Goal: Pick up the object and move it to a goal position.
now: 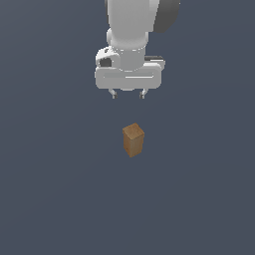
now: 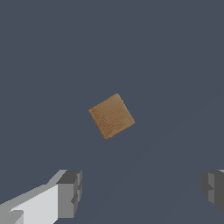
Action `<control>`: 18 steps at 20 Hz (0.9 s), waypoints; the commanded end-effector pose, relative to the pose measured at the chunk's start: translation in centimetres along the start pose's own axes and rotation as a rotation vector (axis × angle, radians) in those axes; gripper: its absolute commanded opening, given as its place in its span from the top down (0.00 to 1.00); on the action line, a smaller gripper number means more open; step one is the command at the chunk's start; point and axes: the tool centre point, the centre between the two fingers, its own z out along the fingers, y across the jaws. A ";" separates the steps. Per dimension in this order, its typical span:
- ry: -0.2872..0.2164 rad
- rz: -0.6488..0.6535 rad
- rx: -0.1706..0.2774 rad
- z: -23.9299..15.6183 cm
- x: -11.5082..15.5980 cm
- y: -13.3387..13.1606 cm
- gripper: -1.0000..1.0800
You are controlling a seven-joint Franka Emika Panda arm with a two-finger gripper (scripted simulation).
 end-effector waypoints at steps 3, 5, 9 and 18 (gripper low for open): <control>0.002 0.006 -0.002 -0.1 0.1 0.3 0.04; 0.002 0.007 -0.002 -0.1 0.1 0.3 0.04; 0.002 -0.010 -0.003 0.3 0.3 0.3 0.04; 0.001 -0.132 -0.008 3.2 1.4 -0.3 0.04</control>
